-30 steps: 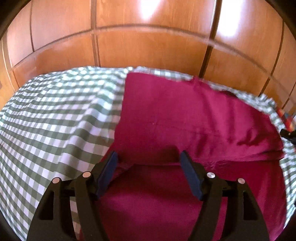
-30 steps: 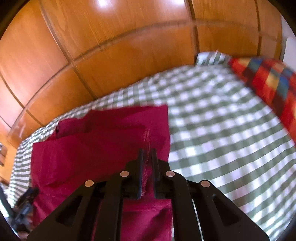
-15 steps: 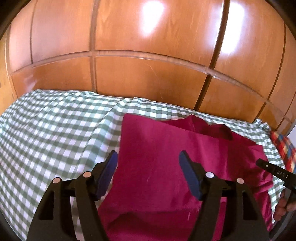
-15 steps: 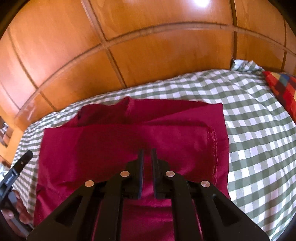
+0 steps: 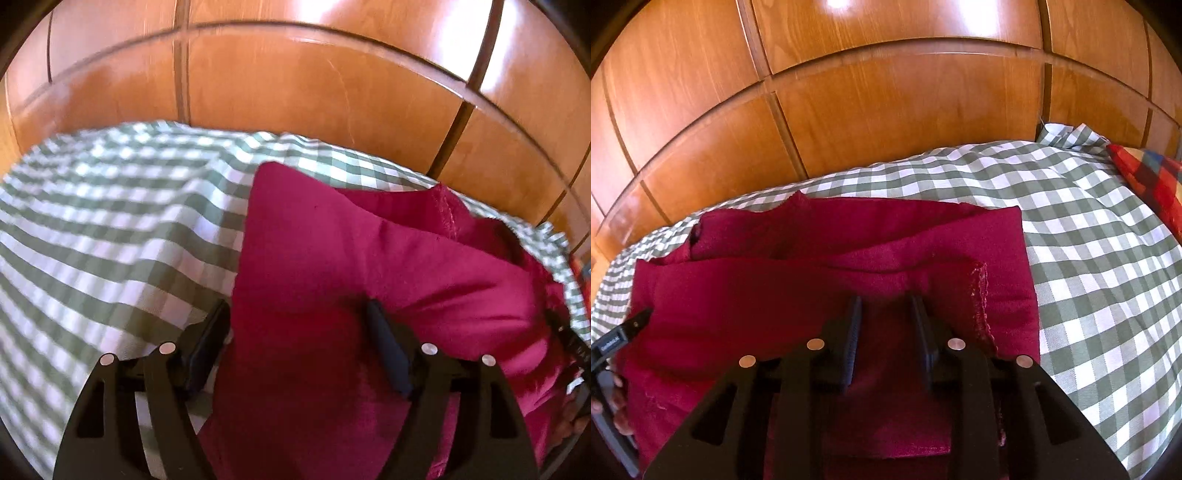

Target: Fold small clothes

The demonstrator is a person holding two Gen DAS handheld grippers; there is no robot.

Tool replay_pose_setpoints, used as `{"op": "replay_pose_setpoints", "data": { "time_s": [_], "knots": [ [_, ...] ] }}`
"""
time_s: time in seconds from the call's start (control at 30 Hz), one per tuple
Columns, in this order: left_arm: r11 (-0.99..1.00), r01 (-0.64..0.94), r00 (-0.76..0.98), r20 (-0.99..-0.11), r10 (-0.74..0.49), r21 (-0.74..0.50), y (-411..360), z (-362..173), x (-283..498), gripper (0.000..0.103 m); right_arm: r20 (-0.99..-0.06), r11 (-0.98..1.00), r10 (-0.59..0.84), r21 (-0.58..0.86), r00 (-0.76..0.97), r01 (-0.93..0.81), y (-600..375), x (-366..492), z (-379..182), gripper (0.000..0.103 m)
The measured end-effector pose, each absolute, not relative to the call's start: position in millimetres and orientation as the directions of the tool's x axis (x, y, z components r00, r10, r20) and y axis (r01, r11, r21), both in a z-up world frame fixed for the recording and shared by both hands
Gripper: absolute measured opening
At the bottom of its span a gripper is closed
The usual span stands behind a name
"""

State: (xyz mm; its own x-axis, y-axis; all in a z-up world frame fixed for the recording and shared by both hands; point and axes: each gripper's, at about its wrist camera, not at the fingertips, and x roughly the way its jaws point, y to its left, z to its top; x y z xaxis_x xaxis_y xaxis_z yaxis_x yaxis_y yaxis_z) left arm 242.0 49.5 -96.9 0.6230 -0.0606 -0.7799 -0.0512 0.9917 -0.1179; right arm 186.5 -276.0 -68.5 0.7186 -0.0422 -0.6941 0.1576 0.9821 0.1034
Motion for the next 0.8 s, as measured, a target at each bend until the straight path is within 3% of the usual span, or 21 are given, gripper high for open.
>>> {"op": "replay_pose_setpoints", "data": {
  "time_s": [0.1,0.17,0.2,0.23,0.33,0.43,0.53,0.8],
  "knots": [
    [0.995,-0.057,0.686,-0.727,-0.019,-0.08,45,-69,215,0.074,-0.703,0.984,-0.03,0.106,0.711,0.146,-276,187,-63,0.029],
    [0.998,-0.023,0.737,-0.676,-0.018,-0.051,40,-52,187,0.074,-0.708,0.987,-0.028,0.091,0.705,0.131,-271,182,-55,0.043],
    [0.999,-0.007,0.746,-0.665,-0.022,-0.041,39,-48,179,0.074,-0.7,0.988,-0.026,0.092,0.714,0.126,-268,176,-48,0.064],
    [0.999,0.011,0.755,-0.656,-0.028,-0.03,38,-45,170,0.074,-0.673,0.989,-0.027,0.09,0.739,0.118,-263,165,-40,0.076],
    [0.998,0.058,0.741,-0.671,-0.033,0.015,32,-54,154,0.074,-0.676,0.995,-0.008,0.064,0.737,0.07,-250,146,-37,0.077],
    [0.997,0.052,0.64,-0.768,0.015,0.063,29,-95,164,0.08,-0.744,0.998,-0.058,-0.044,0.666,0.038,-241,138,-70,0.077],
    [1.0,0.014,0.621,-0.783,-0.027,-0.023,46,-96,171,0.088,-0.703,0.998,-0.062,-0.051,0.708,0.037,-240,132,-76,0.078],
    [0.999,-0.031,0.653,-0.758,0.0,-0.027,52,-73,136,0.084,-0.698,0.997,-0.075,-0.061,0.713,0.045,-237,128,-70,0.081]
  ]
}}
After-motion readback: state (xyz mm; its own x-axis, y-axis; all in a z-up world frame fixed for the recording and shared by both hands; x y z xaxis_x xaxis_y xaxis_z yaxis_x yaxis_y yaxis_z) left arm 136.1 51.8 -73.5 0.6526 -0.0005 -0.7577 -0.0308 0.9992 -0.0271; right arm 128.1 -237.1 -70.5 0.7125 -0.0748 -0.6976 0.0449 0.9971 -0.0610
